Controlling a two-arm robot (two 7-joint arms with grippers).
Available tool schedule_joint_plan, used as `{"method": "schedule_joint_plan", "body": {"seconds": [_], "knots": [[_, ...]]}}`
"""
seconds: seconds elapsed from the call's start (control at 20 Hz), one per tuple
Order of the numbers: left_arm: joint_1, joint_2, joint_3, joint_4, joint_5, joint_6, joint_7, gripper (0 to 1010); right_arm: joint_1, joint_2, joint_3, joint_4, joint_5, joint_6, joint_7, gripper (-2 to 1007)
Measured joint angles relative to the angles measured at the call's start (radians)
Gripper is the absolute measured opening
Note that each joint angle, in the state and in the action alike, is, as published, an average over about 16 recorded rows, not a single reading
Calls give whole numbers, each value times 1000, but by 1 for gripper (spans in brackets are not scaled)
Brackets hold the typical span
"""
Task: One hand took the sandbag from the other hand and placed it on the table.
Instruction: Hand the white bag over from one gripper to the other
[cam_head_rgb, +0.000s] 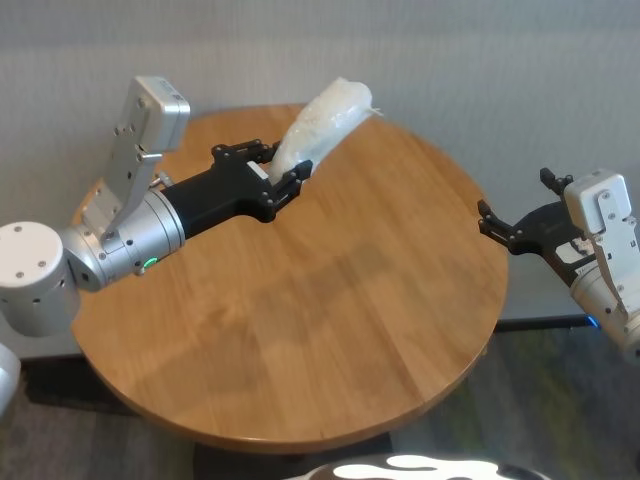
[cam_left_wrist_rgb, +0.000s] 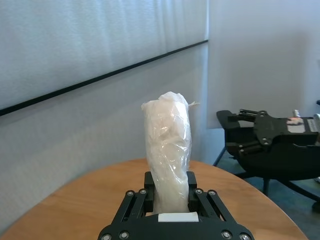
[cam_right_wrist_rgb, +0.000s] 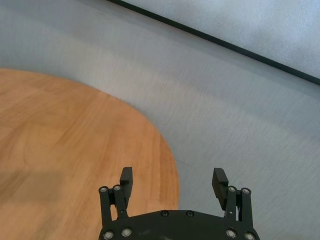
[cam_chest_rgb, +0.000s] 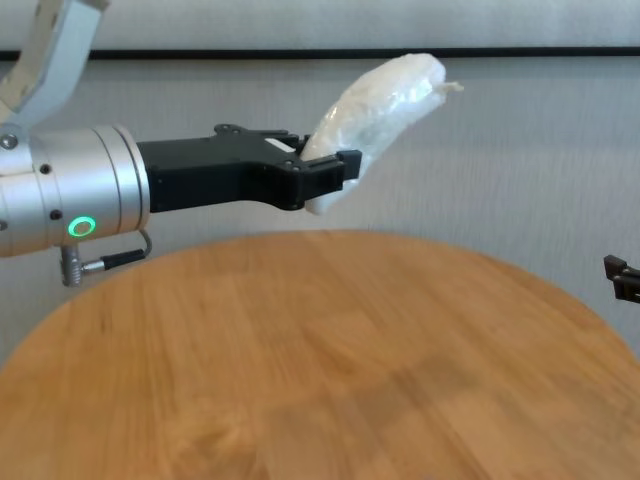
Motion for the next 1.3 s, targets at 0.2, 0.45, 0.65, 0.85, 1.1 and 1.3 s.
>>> {"method": "schedule_joint_plan", "body": {"seconds": [0.2, 0.45, 0.65, 0.85, 1.1, 1.3], "knots": [[-7, 19, 20, -13, -11, -16, -37, 386, 0, 0, 0, 0, 0, 0, 0, 1001], [-13, 46, 44, -27, -23, -37, -84, 386, 0, 0, 0, 0, 0, 0, 0, 1001], [-17, 63, 61, -38, -36, -49, -112, 386, 0, 0, 0, 0, 0, 0, 0, 1001], [-20, 73, 74, -46, -49, -54, -126, 386, 0, 0, 0, 0, 0, 0, 0, 1001], [-23, 77, 85, -53, -58, -48, -114, 386, 0, 0, 0, 0, 0, 0, 0, 1001], [-24, 78, 89, -57, -61, -37, -96, 386, 0, 0, 0, 0, 0, 0, 0, 1001]]}}
